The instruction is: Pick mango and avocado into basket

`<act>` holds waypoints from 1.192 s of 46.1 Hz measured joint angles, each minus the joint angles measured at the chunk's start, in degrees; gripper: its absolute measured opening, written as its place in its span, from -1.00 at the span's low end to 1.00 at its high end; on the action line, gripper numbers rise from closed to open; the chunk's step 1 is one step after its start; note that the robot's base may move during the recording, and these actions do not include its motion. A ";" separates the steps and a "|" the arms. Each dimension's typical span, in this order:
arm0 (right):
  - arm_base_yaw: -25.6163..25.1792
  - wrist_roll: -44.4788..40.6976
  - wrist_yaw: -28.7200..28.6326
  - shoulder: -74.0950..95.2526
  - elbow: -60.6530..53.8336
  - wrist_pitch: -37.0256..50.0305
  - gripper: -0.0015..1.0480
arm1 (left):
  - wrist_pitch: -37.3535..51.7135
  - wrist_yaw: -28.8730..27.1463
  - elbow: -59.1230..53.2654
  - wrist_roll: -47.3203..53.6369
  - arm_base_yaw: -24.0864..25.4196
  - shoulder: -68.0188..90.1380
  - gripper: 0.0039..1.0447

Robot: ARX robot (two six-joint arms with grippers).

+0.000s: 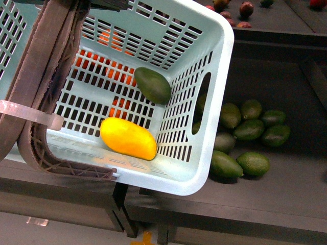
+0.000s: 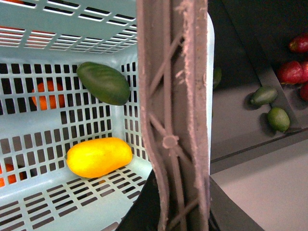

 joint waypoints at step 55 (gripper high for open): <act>-15.37 -13.11 -2.60 -65.16 -31.41 -34.49 -0.96 | -0.02 0.20 0.00 0.02 0.00 0.00 -0.87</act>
